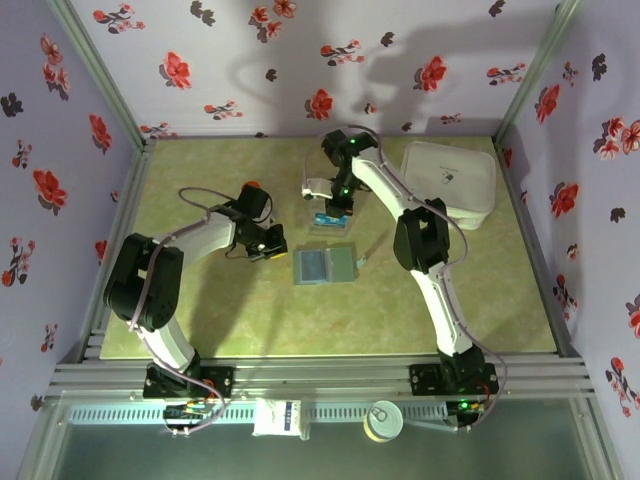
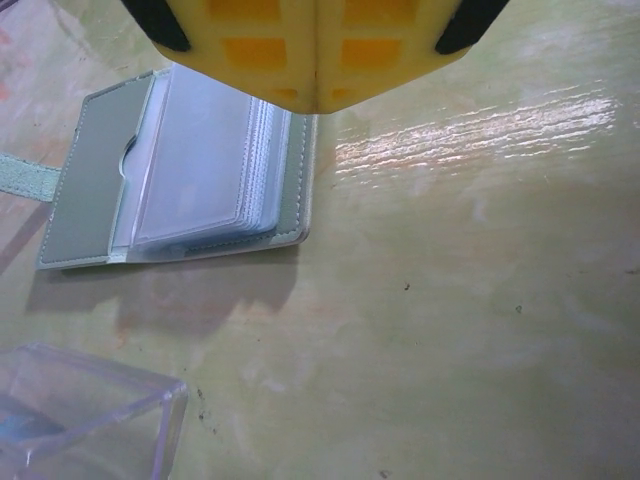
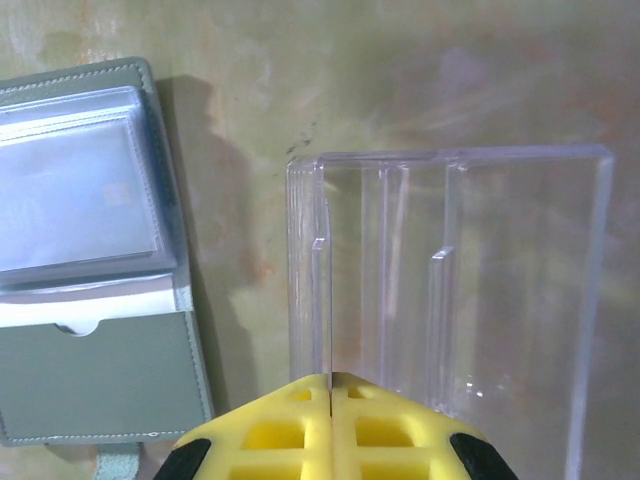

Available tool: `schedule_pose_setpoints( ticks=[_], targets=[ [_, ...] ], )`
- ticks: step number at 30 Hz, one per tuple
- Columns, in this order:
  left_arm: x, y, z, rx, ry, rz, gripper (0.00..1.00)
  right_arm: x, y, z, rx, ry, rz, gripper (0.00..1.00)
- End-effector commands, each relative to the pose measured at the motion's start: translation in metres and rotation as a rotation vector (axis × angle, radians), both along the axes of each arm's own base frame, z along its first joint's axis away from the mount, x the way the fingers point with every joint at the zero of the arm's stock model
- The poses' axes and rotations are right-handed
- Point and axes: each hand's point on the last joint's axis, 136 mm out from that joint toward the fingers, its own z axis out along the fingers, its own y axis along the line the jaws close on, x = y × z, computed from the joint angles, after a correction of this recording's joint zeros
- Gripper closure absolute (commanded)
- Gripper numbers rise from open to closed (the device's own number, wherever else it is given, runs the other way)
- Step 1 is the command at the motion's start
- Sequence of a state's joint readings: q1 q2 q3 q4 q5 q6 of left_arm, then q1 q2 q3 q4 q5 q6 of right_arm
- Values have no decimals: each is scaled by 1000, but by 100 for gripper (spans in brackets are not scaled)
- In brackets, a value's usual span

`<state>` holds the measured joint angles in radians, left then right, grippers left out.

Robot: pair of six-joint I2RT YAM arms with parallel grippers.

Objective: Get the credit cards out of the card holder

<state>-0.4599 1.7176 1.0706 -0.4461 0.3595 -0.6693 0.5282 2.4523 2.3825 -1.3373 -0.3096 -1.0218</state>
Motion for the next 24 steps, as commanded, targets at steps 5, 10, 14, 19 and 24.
schedule_pose_setpoints(
  ticks=[5, 10, 14, 19, 24],
  targets=[
    [-1, 1, 1, -6, 8, -13, 97, -23, 5, -6, 14, 119, 18, 100],
    [-4, 2, -2, -6, 15, -10, 97, -33, 11, -16, 5, 156, 36, 100],
    [-5, 3, -3, -5, 18, -8, 97, -35, 15, -20, 0, 156, 38, 92],
    [-3, 2, -1, -11, 12, -4, 97, -27, 14, -11, -10, 115, 20, 76],
    [-3, 2, 1, -13, 4, -6, 97, -14, 15, 16, 28, 27, -14, 72]
  ],
)
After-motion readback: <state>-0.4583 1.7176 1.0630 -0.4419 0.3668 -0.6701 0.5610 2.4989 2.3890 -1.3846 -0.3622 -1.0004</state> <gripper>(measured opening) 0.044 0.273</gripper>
